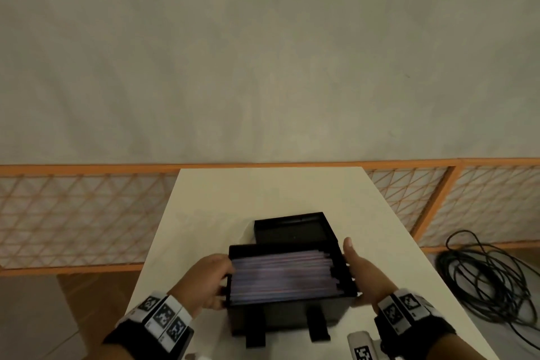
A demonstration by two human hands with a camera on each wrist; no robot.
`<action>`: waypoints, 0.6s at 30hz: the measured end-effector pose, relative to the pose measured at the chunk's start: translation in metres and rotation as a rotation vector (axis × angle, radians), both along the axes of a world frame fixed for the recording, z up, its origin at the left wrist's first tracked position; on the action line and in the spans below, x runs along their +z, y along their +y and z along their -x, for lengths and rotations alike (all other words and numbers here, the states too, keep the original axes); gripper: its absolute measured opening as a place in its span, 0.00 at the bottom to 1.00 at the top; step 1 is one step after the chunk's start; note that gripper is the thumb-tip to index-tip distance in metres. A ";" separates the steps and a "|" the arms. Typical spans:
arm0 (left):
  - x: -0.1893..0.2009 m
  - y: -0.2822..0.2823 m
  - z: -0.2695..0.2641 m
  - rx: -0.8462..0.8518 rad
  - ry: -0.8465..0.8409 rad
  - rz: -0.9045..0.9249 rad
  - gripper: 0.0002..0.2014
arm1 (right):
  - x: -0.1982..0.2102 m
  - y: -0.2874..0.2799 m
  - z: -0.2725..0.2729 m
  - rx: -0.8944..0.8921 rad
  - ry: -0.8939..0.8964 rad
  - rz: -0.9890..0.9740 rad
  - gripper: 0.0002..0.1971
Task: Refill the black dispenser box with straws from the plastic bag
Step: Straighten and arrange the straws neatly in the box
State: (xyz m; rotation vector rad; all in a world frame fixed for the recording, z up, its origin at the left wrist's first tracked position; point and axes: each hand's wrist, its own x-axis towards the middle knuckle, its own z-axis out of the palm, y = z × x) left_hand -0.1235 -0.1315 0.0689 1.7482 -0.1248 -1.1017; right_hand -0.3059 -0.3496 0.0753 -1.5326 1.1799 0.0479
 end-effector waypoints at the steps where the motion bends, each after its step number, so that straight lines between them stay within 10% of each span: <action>1: 0.001 -0.001 -0.001 -0.006 0.024 -0.009 0.15 | 0.004 -0.002 -0.001 0.030 0.025 0.011 0.45; 6: 0.006 0.009 -0.021 -0.019 0.017 -0.020 0.15 | 0.030 -0.002 -0.004 0.029 -0.060 -0.040 0.39; 10: 0.007 0.009 -0.024 -0.027 -0.003 -0.062 0.13 | 0.026 0.004 -0.016 0.131 0.054 0.065 0.58; 18: 0.018 0.016 -0.035 -0.045 0.018 -0.016 0.20 | 0.016 0.004 -0.014 0.069 0.003 -0.035 0.48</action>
